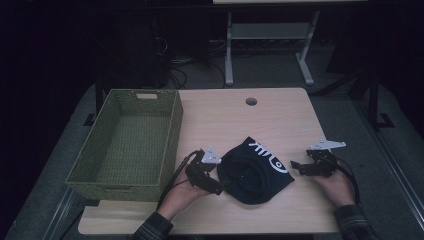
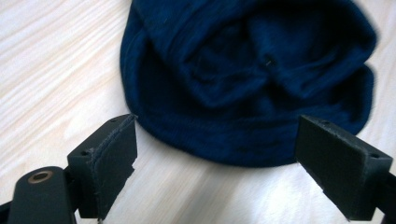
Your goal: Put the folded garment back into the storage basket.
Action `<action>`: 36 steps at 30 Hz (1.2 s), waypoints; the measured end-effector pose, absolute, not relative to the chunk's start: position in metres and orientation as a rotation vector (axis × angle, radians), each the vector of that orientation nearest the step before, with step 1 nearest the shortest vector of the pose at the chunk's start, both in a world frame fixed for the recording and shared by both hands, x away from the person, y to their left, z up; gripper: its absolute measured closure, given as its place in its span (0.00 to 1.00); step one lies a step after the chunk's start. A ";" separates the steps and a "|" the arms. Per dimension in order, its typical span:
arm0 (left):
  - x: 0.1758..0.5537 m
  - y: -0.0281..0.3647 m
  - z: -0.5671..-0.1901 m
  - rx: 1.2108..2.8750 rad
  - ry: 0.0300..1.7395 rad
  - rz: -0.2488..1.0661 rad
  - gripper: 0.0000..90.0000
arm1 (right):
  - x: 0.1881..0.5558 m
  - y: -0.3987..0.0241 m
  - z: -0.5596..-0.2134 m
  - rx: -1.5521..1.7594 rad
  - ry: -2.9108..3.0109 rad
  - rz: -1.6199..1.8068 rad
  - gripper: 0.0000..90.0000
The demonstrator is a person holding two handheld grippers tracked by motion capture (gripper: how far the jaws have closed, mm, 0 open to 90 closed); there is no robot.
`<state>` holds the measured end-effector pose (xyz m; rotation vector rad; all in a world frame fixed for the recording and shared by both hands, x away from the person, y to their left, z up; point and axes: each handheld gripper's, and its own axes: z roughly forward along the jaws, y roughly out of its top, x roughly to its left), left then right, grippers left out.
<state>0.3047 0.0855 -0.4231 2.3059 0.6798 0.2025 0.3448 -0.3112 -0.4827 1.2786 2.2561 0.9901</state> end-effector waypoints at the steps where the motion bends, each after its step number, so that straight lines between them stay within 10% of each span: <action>1: 0.304 0.084 -0.421 2.301 0.680 0.198 0.14 | 0.345 -0.311 -0.483 1.278 2.256 0.991 0.18; 36: 0.321 0.012 -0.451 2.545 0.609 0.099 0.16 | 0.345 -0.311 -0.483 1.279 2.260 0.991 0.17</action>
